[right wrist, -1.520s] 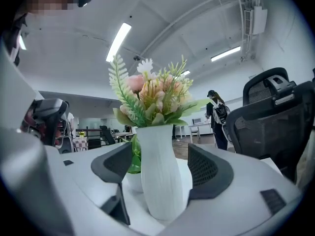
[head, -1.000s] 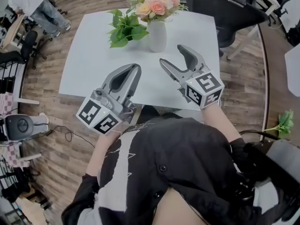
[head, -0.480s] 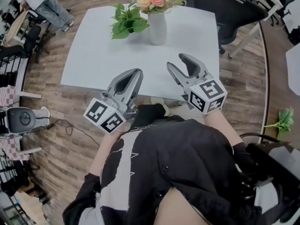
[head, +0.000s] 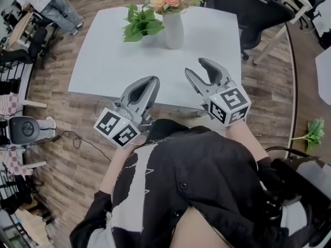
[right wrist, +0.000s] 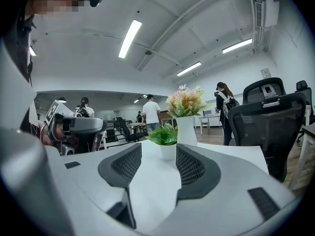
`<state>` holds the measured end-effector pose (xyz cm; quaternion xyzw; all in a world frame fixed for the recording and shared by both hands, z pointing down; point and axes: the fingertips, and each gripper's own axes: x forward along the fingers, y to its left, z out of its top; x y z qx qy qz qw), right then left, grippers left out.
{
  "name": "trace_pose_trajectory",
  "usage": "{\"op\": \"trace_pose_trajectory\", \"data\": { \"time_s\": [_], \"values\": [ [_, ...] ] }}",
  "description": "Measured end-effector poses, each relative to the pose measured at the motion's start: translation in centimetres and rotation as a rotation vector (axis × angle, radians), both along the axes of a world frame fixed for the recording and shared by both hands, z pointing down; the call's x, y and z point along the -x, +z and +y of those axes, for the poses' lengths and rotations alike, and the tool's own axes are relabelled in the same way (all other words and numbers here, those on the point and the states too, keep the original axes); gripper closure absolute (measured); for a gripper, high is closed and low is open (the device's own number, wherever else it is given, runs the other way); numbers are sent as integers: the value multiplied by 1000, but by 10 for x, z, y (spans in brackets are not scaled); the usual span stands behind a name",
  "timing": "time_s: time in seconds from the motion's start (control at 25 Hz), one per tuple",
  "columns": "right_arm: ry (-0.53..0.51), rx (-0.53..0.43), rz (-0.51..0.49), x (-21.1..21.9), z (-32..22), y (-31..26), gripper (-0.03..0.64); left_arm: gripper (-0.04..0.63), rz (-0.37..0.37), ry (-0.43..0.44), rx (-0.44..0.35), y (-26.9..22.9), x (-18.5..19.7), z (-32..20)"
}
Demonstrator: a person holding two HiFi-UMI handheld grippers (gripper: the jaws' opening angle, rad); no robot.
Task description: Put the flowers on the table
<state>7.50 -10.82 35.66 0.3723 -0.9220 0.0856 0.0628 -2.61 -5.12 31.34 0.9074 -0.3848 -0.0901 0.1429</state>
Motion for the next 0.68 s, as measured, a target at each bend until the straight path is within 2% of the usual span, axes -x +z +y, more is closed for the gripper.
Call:
{"op": "trace_pose_trajectory", "data": {
  "time_s": [0.68],
  "values": [
    [-3, -17, -10, -5, -1, -3, 391, 582, -15, -1, -10, -7, -6, 1]
  ]
}}
